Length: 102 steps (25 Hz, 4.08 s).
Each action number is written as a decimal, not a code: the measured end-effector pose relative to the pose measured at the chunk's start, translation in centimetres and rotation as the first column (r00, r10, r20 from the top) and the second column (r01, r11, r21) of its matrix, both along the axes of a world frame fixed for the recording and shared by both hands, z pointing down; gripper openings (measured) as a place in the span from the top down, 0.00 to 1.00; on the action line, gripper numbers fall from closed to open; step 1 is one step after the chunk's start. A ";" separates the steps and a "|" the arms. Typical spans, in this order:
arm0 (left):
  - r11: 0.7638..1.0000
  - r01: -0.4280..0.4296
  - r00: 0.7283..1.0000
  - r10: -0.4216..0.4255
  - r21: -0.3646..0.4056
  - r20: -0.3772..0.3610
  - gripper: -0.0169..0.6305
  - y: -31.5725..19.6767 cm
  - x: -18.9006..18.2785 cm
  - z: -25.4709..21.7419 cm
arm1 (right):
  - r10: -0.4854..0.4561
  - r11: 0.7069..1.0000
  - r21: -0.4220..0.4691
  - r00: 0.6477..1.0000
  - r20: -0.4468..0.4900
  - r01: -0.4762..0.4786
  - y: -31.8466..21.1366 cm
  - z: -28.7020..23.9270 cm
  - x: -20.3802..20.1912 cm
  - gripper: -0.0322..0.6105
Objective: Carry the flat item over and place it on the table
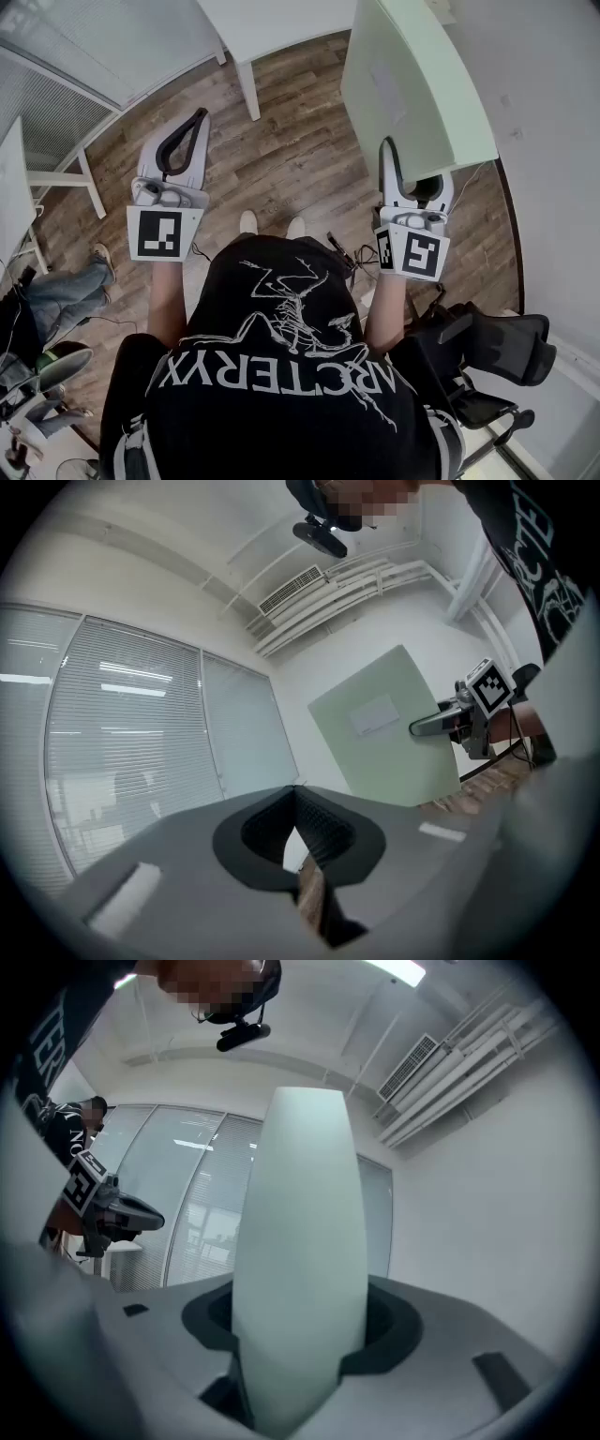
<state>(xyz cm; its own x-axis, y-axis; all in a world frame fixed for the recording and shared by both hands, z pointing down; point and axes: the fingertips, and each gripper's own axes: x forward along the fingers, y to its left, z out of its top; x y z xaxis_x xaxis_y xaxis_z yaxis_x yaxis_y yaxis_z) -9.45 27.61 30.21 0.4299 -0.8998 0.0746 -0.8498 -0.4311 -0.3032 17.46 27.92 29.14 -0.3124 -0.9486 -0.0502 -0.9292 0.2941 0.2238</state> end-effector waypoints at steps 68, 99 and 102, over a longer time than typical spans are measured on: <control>0.993 0.112 0.994 -0.112 -0.049 0.006 0.98 -34.2 -2.4 2.6 | -0.048 0.997 -0.067 0.998 0.028 0.049 -38.3 0.1 -1.2 0.54; 0.990 0.073 0.996 -0.067 -0.120 0.056 0.98 -43.0 -7.0 3.7 | 0.242 0.878 -0.373 0.392 0.887 0.301 -52.1 21.5 -1.9 0.54; 0.989 0.102 0.994 -0.097 -0.106 0.052 0.98 -42.7 -8.5 3.5 | 0.309 0.860 -0.390 0.274 0.911 0.328 -53.6 25.6 -2.3 0.54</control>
